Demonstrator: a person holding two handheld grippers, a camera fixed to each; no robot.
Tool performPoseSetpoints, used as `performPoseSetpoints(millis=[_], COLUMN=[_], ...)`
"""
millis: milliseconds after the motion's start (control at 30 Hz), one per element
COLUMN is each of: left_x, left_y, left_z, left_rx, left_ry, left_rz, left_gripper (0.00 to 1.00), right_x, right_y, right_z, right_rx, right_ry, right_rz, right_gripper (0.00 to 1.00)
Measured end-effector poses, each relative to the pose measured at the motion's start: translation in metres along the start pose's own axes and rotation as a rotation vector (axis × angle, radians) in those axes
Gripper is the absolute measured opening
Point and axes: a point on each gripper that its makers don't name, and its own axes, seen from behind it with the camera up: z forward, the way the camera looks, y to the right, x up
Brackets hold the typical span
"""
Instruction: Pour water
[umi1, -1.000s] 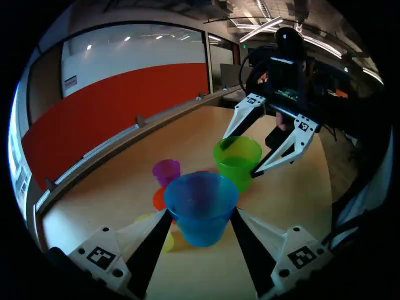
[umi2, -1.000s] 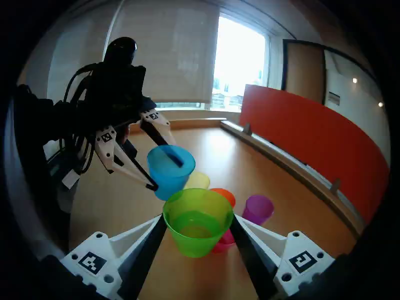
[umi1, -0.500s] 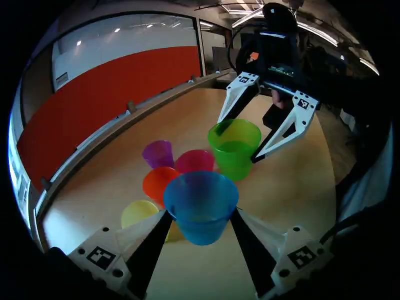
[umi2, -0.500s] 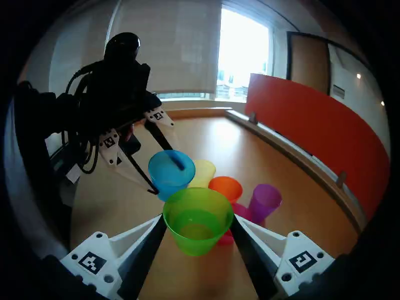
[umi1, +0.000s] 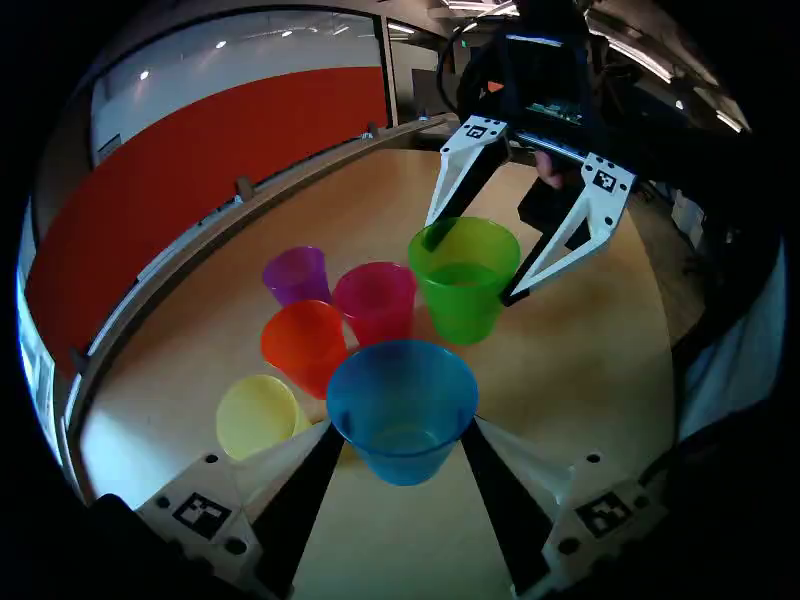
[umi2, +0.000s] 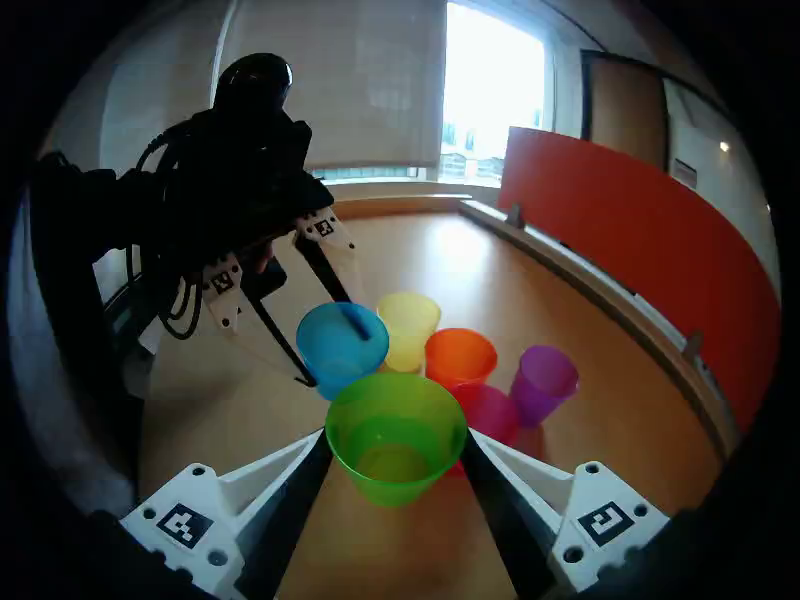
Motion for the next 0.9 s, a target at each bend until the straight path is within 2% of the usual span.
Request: performPoseSetpoints(millis=[567,900], left_x=[-0.021,-0.028], left_y=[0.004,0.005], left_z=[0.017,0.025], left_rx=[-0.032,-0.036], left_ry=[-0.052,-0.058], left_rz=[-0.005,-0.006], left_gripper=[0.82,0.83], right_x=[-0.018,-0.026], right_y=[-0.005,-0.006], right_z=[0.015,0.023], right_rx=[0.025,0.030], right_ry=[-0.028,-0.035], right_rz=[0.005,0.008], right_gripper=[0.91,0.91])
